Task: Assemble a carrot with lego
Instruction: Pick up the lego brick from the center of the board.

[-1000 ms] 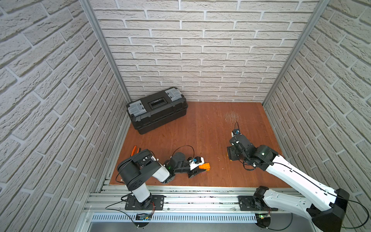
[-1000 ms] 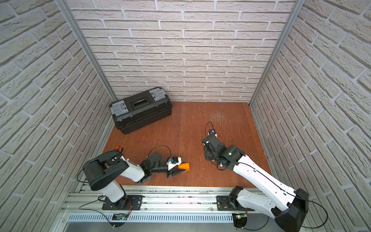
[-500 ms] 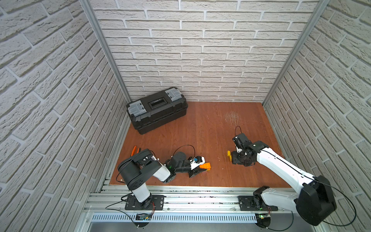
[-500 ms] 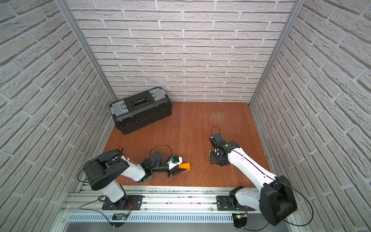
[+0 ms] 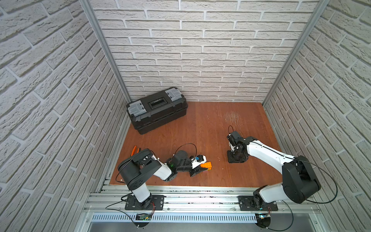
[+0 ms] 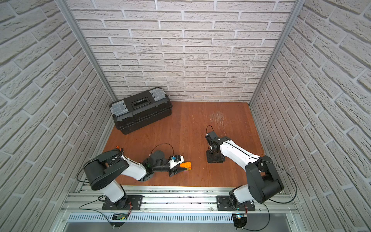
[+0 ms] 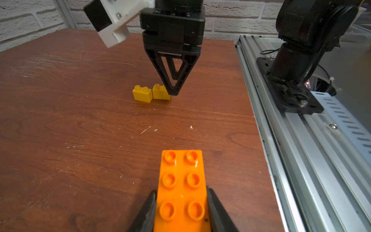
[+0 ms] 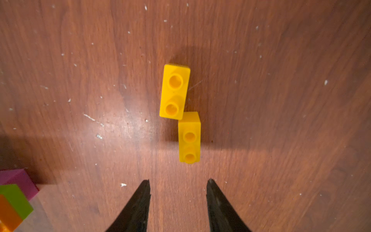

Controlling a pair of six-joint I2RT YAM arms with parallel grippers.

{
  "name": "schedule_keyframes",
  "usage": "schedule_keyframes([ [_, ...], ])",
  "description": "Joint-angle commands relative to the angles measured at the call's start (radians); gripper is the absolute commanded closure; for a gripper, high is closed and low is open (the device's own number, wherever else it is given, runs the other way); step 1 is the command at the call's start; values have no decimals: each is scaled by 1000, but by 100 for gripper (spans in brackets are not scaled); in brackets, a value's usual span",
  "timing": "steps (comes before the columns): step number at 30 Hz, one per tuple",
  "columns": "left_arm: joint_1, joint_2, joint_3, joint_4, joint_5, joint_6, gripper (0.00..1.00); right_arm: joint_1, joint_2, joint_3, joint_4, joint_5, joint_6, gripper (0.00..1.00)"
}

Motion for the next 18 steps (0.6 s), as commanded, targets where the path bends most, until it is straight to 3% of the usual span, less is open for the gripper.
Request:
schedule_keyframes([
  [1,-8,0,15,-6,12,2,100,-14,23,39,7,43,-27,57],
  [6,-7,3,16,-12,11,1,100,-23,64,63,8,68,-42,63],
  [18,-7,-3,19,-27,11,8,100,-37,120,72,52,51,-47,69],
])
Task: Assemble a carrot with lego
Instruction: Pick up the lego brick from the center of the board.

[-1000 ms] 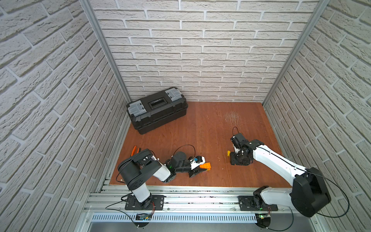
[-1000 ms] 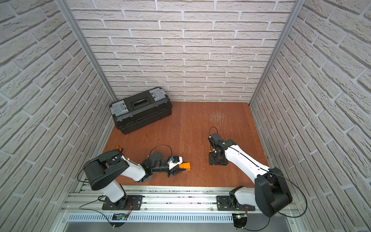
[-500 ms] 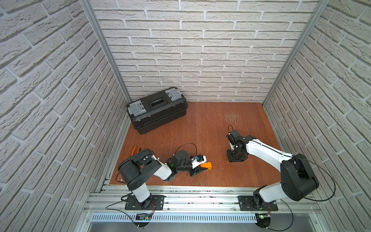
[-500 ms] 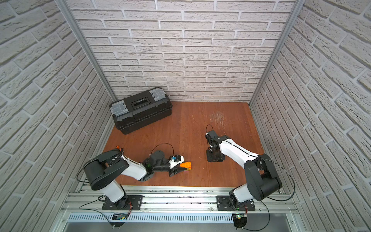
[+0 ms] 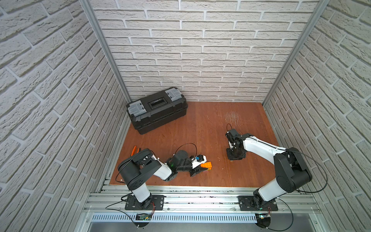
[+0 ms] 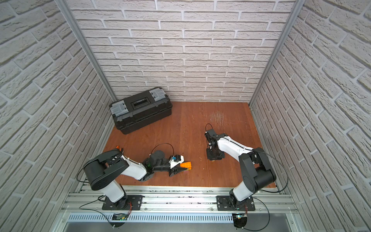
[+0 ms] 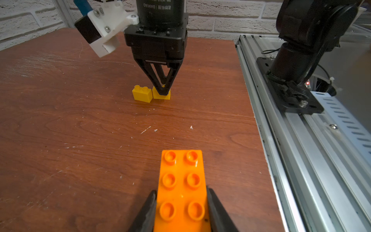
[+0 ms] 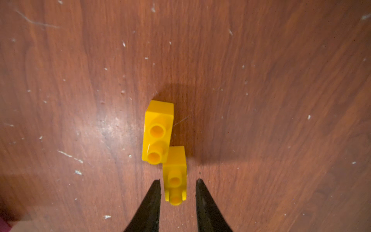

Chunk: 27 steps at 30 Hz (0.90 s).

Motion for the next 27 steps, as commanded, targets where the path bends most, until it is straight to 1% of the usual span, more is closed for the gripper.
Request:
schedule_keyframes([
  [1,-7,-2,18,-22,9,8,100,-9,14,28,22,5,-9,69],
  [4,-7,1,18,-27,12,11,100,-10,33,35,29,1,-11,72],
  [9,-7,9,18,-19,14,4,100,-13,49,32,30,0,-4,79],
  [14,-7,16,20,-17,13,3,100,-15,40,19,15,6,7,88],
  [18,-7,26,22,-10,14,-1,100,-15,27,8,-4,6,12,98],
  [22,-13,41,25,8,8,-8,100,-14,-30,19,-57,-4,27,98],
  [27,-29,62,19,46,-14,-17,100,1,-139,91,-194,-38,50,98],
])
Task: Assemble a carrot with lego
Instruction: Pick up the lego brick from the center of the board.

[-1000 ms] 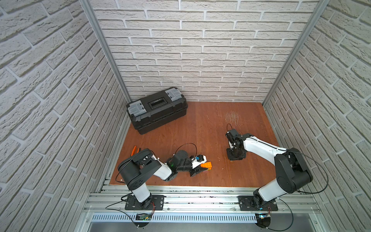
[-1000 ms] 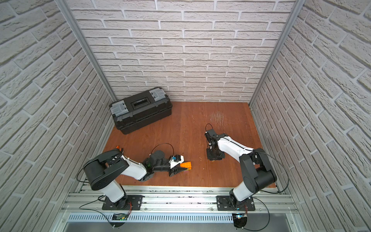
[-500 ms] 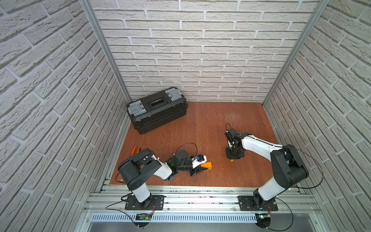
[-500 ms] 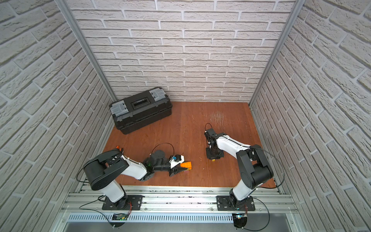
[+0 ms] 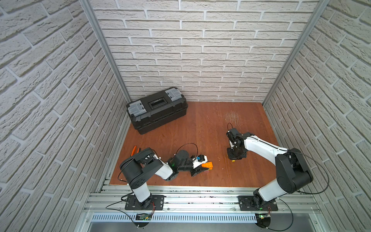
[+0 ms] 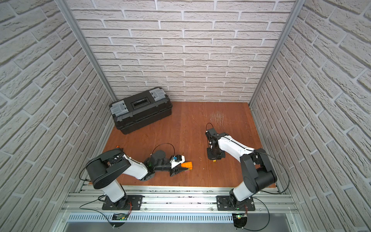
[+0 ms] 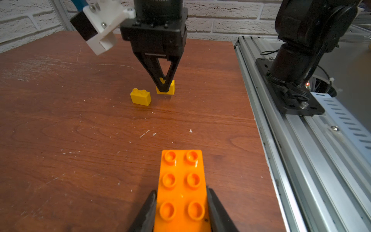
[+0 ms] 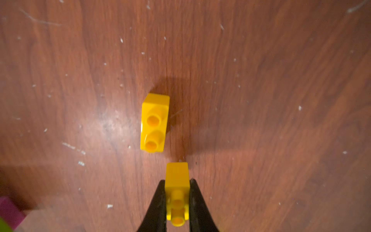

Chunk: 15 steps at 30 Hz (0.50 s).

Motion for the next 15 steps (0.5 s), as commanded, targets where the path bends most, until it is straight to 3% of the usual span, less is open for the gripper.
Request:
schedule_keyframes([
  [1,-15,31,3,20,-14,-18,100,14,-110,66,-120,-28,37,98],
  [8,-24,58,7,48,-22,-27,100,149,-244,150,-193,-107,147,97],
  [15,-34,79,14,67,-30,-36,100,338,-219,184,-144,-107,256,97],
])
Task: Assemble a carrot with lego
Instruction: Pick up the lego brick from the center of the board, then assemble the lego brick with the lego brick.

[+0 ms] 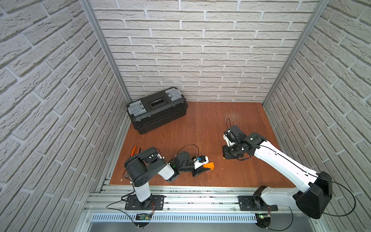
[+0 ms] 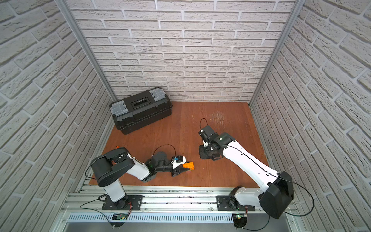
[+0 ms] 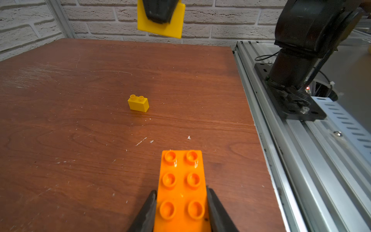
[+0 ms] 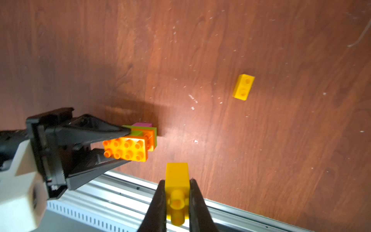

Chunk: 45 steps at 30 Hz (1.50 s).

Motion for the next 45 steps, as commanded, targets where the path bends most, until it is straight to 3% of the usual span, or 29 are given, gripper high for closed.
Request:
schedule_keyframes([
  [1,-10,30,7,-12,-13,-20,100,55,27,17,14,-5,76,97],
  [16,-16,44,3,20,-21,-32,100,194,161,-7,133,10,133,97],
  [45,-17,56,3,27,-14,-39,100,207,227,-25,113,46,106,97],
])
